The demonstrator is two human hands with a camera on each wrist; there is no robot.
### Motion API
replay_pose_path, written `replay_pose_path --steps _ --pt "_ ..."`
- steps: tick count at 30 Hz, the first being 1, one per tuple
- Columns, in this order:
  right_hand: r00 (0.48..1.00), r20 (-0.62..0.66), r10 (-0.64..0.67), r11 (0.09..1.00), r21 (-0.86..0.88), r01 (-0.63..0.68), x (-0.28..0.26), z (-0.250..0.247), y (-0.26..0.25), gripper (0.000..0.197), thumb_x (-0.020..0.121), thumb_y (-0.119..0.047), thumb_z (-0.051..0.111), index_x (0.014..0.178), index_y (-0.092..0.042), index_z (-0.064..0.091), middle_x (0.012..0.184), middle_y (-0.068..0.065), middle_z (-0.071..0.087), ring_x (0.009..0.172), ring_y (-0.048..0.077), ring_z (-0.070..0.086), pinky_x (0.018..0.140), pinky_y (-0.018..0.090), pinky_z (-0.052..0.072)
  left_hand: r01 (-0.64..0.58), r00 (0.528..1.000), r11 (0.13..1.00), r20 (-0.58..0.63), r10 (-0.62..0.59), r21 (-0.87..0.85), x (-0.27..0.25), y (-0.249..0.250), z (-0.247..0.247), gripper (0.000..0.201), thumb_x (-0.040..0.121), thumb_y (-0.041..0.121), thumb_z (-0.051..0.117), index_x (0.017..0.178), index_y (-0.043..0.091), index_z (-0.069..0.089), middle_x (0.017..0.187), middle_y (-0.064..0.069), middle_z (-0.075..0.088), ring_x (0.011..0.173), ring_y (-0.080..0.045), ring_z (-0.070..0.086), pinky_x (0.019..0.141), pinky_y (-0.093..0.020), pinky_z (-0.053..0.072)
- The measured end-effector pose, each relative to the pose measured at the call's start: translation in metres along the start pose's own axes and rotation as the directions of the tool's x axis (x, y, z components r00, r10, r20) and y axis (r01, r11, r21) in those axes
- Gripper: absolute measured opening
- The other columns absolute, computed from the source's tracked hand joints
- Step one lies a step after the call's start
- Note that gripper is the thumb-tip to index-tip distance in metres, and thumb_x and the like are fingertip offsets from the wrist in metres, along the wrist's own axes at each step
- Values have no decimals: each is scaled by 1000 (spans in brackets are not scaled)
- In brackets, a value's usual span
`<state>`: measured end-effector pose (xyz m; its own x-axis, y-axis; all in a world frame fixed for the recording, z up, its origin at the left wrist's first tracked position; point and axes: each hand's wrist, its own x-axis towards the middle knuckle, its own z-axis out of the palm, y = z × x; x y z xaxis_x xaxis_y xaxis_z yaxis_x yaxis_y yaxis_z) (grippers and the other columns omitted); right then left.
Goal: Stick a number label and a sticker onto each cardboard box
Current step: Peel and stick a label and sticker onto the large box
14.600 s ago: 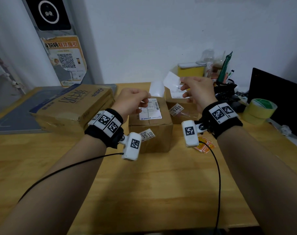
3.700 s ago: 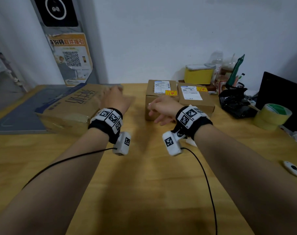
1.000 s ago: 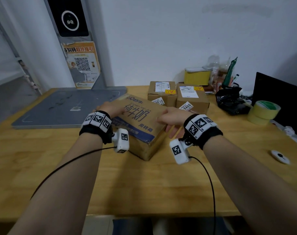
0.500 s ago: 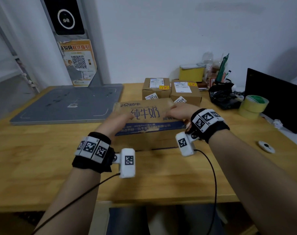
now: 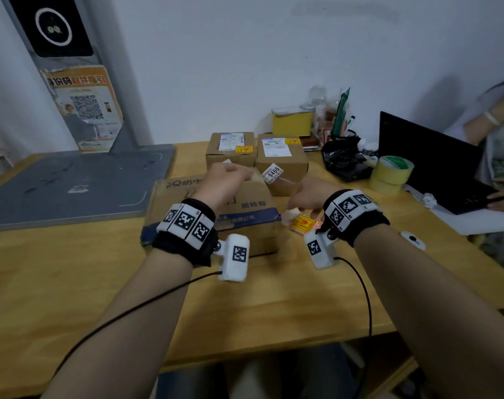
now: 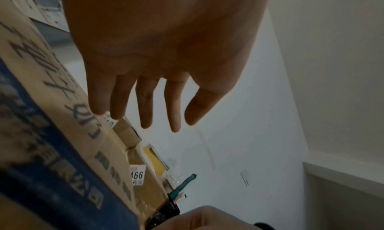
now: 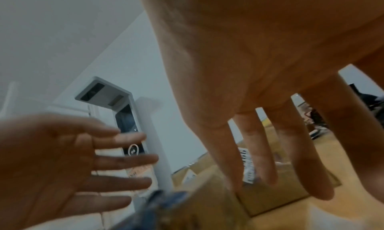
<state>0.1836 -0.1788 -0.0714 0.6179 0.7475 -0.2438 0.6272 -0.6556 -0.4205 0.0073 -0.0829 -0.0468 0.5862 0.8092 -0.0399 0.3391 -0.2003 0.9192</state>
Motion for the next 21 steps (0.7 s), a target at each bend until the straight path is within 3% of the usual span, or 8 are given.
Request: replay_pose_path --steps 2,3,6,9,13,17,21 --pt "1000 5 15 1000 -24 -15 9 2 12 36 87 -32 77 107 -3 66 107 14 72 80 27 65 78 42 59 -18 999 1000 39 18 5 5 5 13 20 96 28 61 110 23 75 127 -4 64 118 -27 56 97 -40 49" --pt "1000 9 22 999 -30 -22 12 4 17 35 86 -32 79 103 -6 64 103 12 70 81 27 65 80 42 59 -21 998 1000 51 21 -2 7 6 18 20 96 27 61 110 23 76 127 -3 64 115 -25 56 100 -43 50" --pt "998 26 59 997 -52 -58 19 10 32 28 84 -30 82 82 -16 57 76 2 57 64 18 54 61 32 51 -25 997 1000 75 26 -16 15 7 33 17 96 24 61 105 22 76 113 6 65 102 -16 57 96 -40 53" --pt "994 62 91 991 -108 -84 29 20 40 31 80 -28 84 80 -12 57 73 4 58 62 18 55 51 26 42 -43 995 999 93 43 -6 21 6 42 16 96 23 61 100 24 77 108 8 65 97 -13 57 90 -34 52" --pt "992 77 100 984 -152 -87 40 28 45 38 75 -30 89 80 -10 57 72 4 59 66 22 58 58 29 45 -68 991 998 115 68 -6 25 4 47 15 96 22 62 94 26 76 113 5 68 99 -16 58 91 -34 50" --pt "991 62 115 983 -150 -105 44 32 50 49 75 -34 90 97 -11 53 80 2 56 87 28 62 70 35 50 -64 991 998 120 66 -24 28 0 47 16 95 21 62 98 23 78 113 7 68 107 -18 59 99 -37 49" --pt "990 29 136 978 -161 -129 49 29 49 45 74 -37 89 78 -11 53 78 4 61 80 27 64 63 32 49 -58 991 998 117 62 -38 29 -4 44 15 94 22 64 99 25 78 118 4 68 111 -21 61 99 -40 51"
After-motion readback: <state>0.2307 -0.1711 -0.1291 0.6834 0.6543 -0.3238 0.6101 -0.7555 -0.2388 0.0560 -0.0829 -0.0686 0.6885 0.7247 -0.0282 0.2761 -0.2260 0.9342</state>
